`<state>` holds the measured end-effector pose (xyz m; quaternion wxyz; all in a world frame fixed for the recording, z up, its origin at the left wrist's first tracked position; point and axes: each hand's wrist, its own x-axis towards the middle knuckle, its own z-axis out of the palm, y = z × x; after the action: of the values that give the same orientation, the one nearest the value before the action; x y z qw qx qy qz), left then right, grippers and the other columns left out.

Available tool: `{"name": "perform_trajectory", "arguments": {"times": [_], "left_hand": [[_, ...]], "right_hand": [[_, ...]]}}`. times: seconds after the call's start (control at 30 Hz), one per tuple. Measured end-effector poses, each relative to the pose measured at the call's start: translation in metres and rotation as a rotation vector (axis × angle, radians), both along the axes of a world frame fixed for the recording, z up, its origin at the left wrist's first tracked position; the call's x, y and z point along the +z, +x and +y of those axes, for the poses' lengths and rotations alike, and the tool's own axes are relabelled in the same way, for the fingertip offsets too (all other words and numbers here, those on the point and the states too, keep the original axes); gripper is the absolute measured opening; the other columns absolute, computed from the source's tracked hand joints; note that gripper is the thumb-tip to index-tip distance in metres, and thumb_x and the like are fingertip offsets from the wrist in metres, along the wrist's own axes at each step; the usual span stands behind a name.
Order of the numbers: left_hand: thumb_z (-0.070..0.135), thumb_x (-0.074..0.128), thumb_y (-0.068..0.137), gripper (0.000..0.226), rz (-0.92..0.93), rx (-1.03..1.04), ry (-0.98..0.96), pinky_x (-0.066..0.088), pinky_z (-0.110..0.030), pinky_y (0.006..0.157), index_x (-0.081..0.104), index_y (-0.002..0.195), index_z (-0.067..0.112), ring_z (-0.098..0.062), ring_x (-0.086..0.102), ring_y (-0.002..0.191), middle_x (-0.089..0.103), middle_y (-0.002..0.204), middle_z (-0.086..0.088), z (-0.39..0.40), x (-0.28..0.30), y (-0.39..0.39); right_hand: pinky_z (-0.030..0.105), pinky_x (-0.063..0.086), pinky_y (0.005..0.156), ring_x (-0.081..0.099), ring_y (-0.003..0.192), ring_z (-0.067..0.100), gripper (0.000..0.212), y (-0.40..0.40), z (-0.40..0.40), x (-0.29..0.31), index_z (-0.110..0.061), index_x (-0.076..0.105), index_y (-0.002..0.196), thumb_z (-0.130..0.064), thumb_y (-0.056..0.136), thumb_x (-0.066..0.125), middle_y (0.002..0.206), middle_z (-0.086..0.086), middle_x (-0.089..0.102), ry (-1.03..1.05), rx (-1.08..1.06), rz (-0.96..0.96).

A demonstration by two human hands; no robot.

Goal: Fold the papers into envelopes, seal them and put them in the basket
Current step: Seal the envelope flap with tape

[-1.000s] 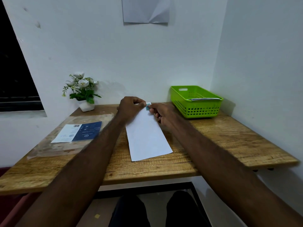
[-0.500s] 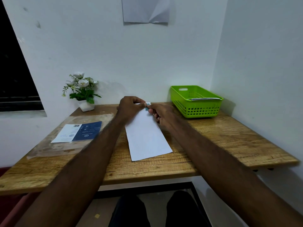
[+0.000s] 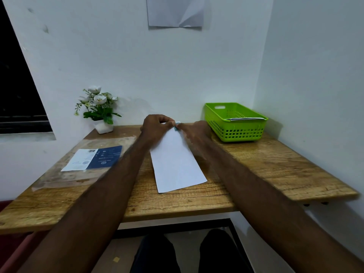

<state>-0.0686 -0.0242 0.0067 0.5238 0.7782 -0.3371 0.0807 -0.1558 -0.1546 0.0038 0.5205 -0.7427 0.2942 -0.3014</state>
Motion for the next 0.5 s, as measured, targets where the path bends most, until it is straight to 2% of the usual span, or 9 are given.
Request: {"name": "perform_trajectory", "arguments": {"times": [0.1, 0.17, 0.23, 0.3, 0.4, 0.5], "left_hand": [[0.038, 0.077, 0.088, 0.011, 0.014, -0.007, 0.002, 0.059, -0.047, 0.090, 0.081, 0.086, 0.027, -0.013, 0.073, 0.090, 0.078, 0.090, 0.009, 0.0003, 0.0006, -0.0007], [0.037, 0.075, 0.091, 0.015, 0.023, -0.015, 0.004, 0.059, -0.048, 0.089, 0.082, 0.091, 0.023, -0.016, 0.074, 0.090, 0.078, 0.092, 0.006, 0.0000, 0.0012, -0.0023], [0.035, 0.073, 0.092, 0.017, 0.025, -0.022, 0.005, 0.059, -0.048, 0.089, 0.082, 0.094, 0.021, -0.017, 0.074, 0.091, 0.078, 0.094, 0.005, 0.0002, 0.0023, -0.0035], [0.034, 0.071, 0.094, 0.018, 0.022, -0.024, 0.012, 0.059, -0.046, 0.089, 0.083, 0.095, 0.021, -0.016, 0.073, 0.092, 0.079, 0.094, 0.005, 0.0008, 0.0032, -0.0040], [0.033, 0.070, 0.094, 0.017, 0.022, -0.026, 0.022, 0.059, -0.044, 0.090, 0.083, 0.095, 0.021, -0.014, 0.073, 0.092, 0.079, 0.094, 0.007, 0.0010, 0.0037, -0.0050], [0.032, 0.069, 0.095, 0.017, 0.017, -0.024, 0.032, 0.059, -0.043, 0.089, 0.083, 0.096, 0.021, -0.013, 0.073, 0.091, 0.078, 0.094, 0.007, 0.0005, 0.0041, -0.0062]], "right_hand": [[0.035, 0.052, 0.060, 0.062, 0.069, 0.020, 0.047, 0.0037, -0.0028, -0.0005, -0.009, 0.070, 0.084, -0.053, 0.070, 0.081, 0.079, 0.006, 0.070, 0.117, 0.111, -0.021], [0.034, 0.059, 0.065, 0.071, 0.085, 0.020, 0.043, 0.0043, -0.0036, -0.0016, -0.008, 0.072, 0.103, -0.044, 0.080, 0.079, 0.098, 0.007, 0.075, 0.250, 0.201, -0.033], [0.025, 0.054, 0.058, 0.071, 0.089, 0.019, 0.040, 0.0026, -0.0037, -0.0015, -0.009, 0.072, 0.113, -0.039, 0.087, 0.077, 0.109, 0.007, 0.075, 0.292, 0.268, -0.044], [0.024, 0.053, 0.060, 0.070, 0.089, 0.019, 0.039, 0.0001, -0.0045, -0.0011, -0.004, 0.071, 0.112, -0.035, 0.090, 0.075, 0.111, 0.008, 0.075, 0.298, 0.310, -0.078], [0.032, 0.050, 0.073, 0.064, 0.089, 0.023, 0.029, -0.0014, -0.0030, -0.0018, -0.004, 0.068, 0.101, -0.031, 0.091, 0.075, 0.102, 0.013, 0.069, 0.293, 0.353, -0.112], [0.035, 0.043, 0.073, 0.055, 0.085, 0.023, 0.027, -0.0005, -0.0001, -0.0025, -0.006, 0.062, 0.094, -0.027, 0.090, 0.078, 0.092, 0.016, 0.058, 0.283, 0.345, -0.156]]}}
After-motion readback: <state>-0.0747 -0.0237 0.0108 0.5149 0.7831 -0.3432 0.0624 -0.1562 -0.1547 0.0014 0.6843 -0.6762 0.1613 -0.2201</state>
